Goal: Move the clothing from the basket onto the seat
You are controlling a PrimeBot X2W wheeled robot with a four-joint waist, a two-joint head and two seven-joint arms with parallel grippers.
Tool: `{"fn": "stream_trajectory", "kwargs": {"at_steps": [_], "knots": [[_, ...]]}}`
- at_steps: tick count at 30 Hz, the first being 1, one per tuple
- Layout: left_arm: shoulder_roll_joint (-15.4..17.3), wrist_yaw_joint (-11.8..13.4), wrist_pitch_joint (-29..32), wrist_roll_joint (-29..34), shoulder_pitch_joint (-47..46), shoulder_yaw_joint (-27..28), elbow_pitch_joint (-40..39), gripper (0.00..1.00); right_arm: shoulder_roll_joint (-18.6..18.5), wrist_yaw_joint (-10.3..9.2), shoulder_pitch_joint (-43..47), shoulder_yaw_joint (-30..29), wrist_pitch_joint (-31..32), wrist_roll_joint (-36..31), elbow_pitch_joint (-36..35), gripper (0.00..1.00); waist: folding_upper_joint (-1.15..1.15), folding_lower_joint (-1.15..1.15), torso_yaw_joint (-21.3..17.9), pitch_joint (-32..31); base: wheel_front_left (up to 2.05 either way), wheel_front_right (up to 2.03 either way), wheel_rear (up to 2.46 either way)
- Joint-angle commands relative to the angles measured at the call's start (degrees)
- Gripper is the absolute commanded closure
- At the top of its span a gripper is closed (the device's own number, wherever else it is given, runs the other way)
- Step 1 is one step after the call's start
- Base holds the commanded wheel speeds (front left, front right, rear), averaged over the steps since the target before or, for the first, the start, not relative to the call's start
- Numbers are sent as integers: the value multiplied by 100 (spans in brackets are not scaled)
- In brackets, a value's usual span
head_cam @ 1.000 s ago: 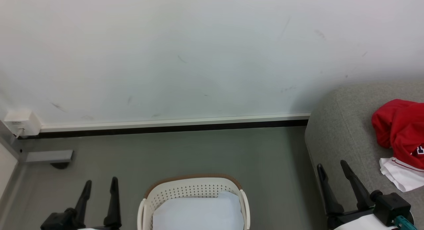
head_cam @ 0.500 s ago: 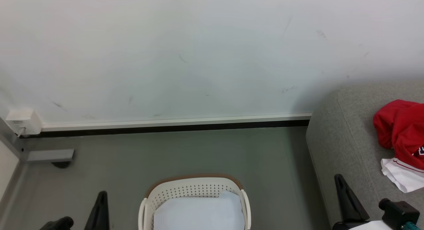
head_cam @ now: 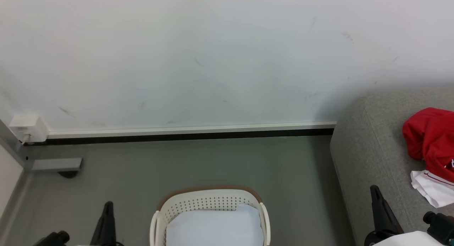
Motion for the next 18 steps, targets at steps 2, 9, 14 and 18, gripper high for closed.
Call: {"fn": "stream_trajectory", "kwargs": {"at_steps": [2,9,14,18], "knots": [[32,-18,50,-266,-152,23,-88,100,-24,-3,-134,-70,48,216,-108,100,0,0,6,1,0,0,0],[35,-35,205,-848,-195,32,-91,100,-3,-4,-142,-193,195,730,-126,100,0,0,32,5,0,0,0],[38,-45,308,-1248,-223,39,-93,100,14,-4,-147,-279,295,1078,-138,100,0,0,51,8,0,0,0],[40,-54,386,-1546,-248,45,-94,100,27,-5,-151,-345,370,1343,-146,100,0,0,66,10,0,0,0]]}}
